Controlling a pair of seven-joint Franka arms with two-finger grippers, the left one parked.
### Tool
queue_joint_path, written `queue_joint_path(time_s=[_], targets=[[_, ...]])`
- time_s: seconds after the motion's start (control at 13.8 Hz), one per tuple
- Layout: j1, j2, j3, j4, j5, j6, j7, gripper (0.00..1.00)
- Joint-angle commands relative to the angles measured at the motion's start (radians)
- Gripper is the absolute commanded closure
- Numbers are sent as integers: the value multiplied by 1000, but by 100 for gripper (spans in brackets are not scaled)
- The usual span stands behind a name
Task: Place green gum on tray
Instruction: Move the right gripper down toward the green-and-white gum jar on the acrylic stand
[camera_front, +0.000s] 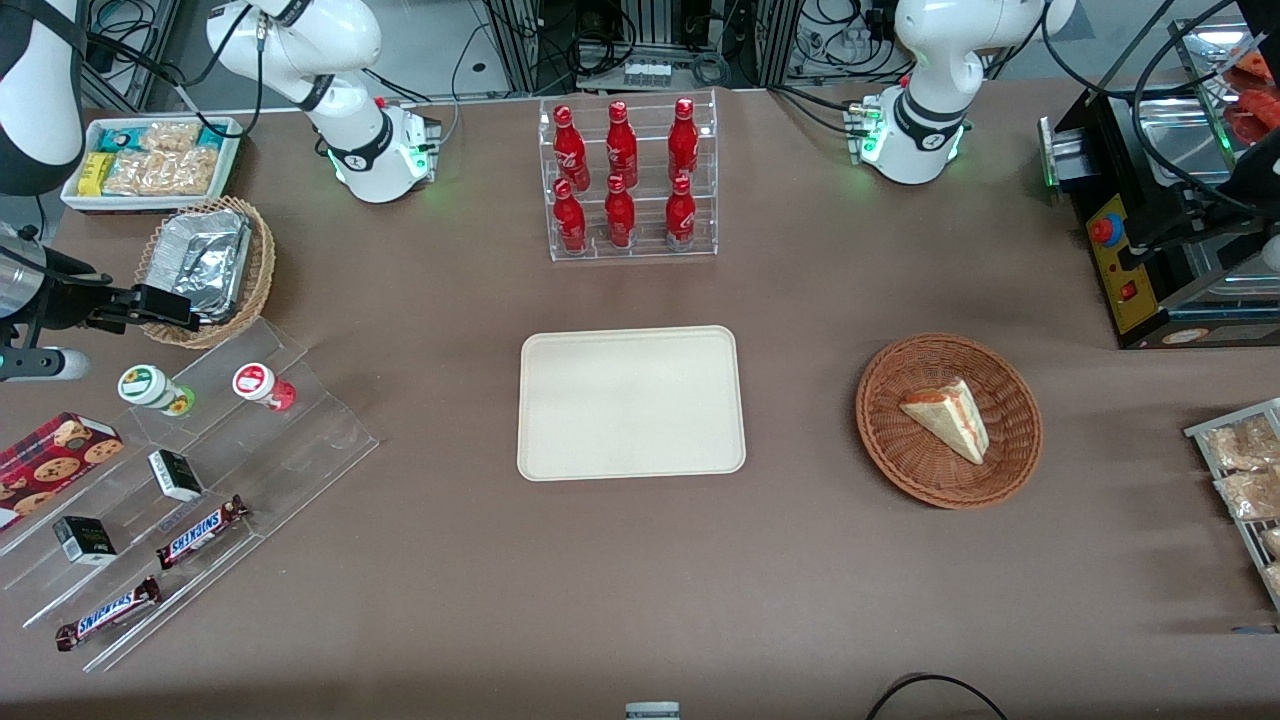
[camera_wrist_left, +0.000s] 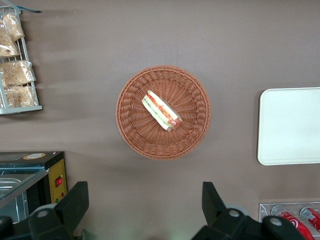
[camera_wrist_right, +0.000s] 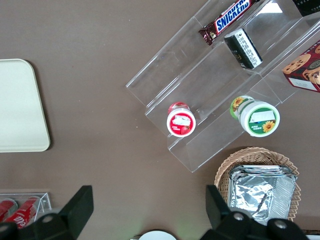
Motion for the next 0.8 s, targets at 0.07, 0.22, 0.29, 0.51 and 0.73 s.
queue_joint_path(time_s=[0.07, 0.22, 0.29, 0.51, 0.73], targets=[[2, 3, -2, 4, -10, 10, 10, 0], [-7, 7, -5, -6, 1, 21, 7, 0], [-7, 18, -5, -13, 1, 29, -1, 0], [-6, 46, -5, -45, -7, 72, -59, 0], [-10, 72, -7, -72, -16, 116, -134, 0]])
